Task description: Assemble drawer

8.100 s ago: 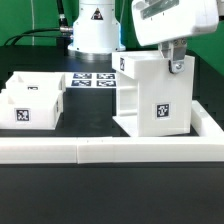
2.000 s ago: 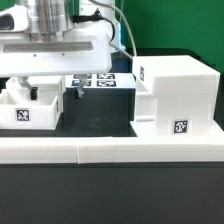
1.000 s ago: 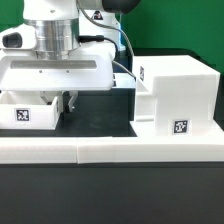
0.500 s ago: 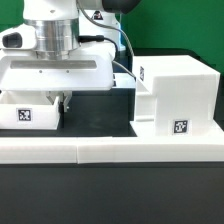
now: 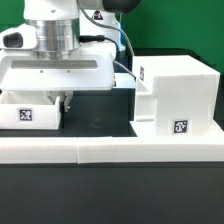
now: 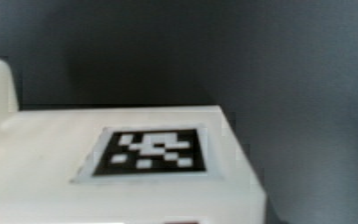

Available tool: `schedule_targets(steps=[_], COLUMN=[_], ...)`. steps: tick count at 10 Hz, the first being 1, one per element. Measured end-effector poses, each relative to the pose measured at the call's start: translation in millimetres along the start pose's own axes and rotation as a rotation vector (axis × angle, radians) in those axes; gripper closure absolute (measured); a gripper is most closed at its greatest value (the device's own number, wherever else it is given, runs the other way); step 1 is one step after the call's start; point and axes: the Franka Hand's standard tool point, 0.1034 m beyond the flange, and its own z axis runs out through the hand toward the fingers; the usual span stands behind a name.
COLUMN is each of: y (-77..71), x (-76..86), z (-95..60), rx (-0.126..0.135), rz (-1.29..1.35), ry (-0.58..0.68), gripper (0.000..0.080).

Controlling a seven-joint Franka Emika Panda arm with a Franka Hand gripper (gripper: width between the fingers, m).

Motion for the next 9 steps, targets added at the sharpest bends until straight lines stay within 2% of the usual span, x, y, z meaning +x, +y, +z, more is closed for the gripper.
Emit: schedule_targets(steps=[1, 3, 5, 9], y=[-11.8, -24.3, -25.1, -24.9], x=[4.6, 11.4, 11.6, 10.4], z=[-8.4, -20.3, -20.4, -15.4], rx=[0.011, 0.024, 0.024, 0.008], rz=[-0.019, -0.035, -0.037, -0.369], ry=[-0.003, 0.007, 0.008, 0.004], gripper=[0.0758, 0.0758, 0.0758, 0.0758])
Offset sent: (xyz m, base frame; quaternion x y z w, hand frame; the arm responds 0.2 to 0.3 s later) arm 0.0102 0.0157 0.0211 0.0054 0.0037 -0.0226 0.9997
